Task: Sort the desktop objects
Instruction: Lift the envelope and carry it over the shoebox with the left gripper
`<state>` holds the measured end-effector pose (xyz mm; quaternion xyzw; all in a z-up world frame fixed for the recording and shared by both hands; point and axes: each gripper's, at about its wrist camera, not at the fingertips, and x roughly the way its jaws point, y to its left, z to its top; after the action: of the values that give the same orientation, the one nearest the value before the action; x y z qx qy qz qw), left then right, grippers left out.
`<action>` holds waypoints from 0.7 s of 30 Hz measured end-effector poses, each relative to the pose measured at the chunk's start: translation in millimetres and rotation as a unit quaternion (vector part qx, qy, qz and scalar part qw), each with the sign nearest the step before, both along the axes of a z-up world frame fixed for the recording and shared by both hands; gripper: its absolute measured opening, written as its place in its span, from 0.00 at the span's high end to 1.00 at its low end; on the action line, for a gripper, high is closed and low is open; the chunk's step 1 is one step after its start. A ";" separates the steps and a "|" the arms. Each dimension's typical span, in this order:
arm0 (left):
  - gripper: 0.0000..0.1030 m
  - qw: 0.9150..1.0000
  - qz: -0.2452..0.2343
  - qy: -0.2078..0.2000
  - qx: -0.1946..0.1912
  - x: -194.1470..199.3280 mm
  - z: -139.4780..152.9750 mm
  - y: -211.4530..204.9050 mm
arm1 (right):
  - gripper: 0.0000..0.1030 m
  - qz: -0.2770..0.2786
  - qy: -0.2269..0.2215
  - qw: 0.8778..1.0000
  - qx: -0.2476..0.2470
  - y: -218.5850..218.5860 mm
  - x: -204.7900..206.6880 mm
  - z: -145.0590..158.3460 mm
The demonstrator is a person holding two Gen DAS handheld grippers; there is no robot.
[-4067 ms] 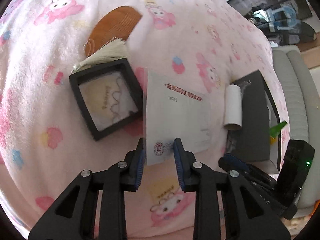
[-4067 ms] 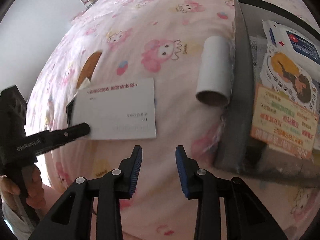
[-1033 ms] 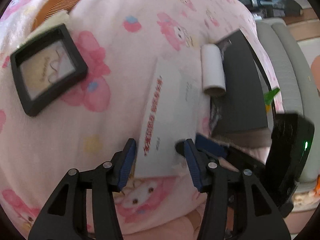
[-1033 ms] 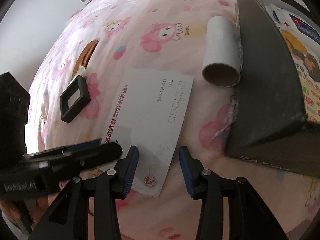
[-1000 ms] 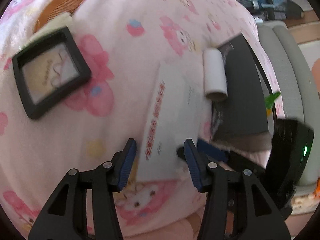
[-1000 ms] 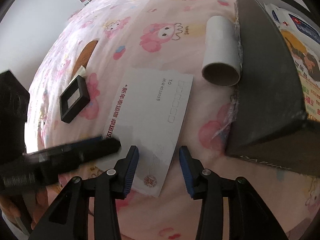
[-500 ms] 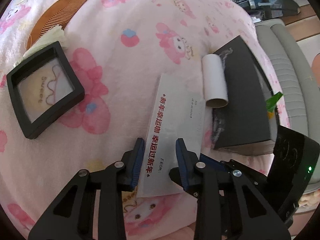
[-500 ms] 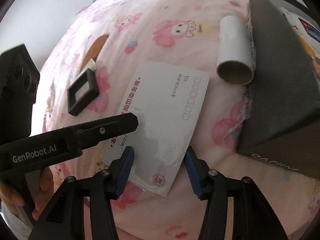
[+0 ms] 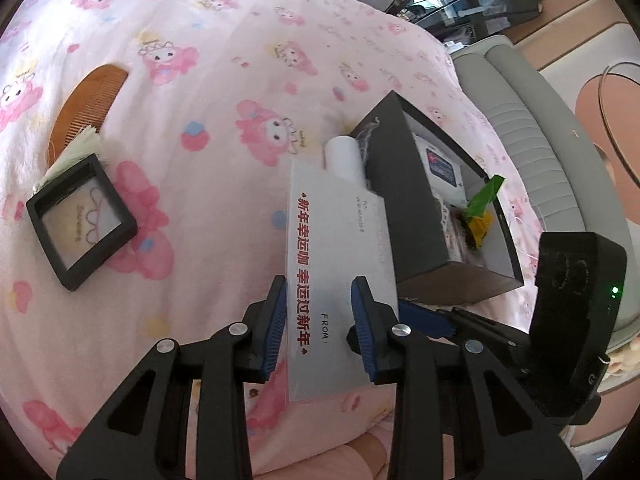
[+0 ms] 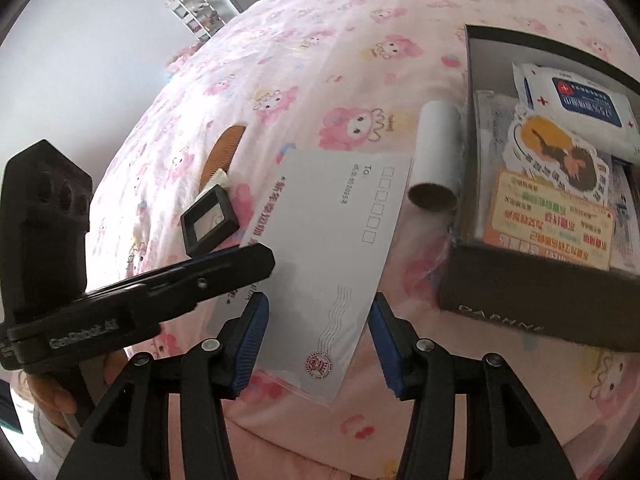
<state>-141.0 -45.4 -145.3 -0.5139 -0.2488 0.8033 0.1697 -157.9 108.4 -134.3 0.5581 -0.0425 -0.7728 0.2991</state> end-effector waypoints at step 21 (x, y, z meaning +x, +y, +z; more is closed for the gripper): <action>0.73 0.996 -0.008 0.084 0.009 -24.5 80.5 54.1 | 0.54 -0.043 0.070 0.994 -0.078 72.7 -13.3 78.3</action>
<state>-165.6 8.7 -64.8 -0.4451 -0.2367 0.8398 0.2014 -171.2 181.1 -56.0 0.4756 -0.1056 -0.8161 0.3107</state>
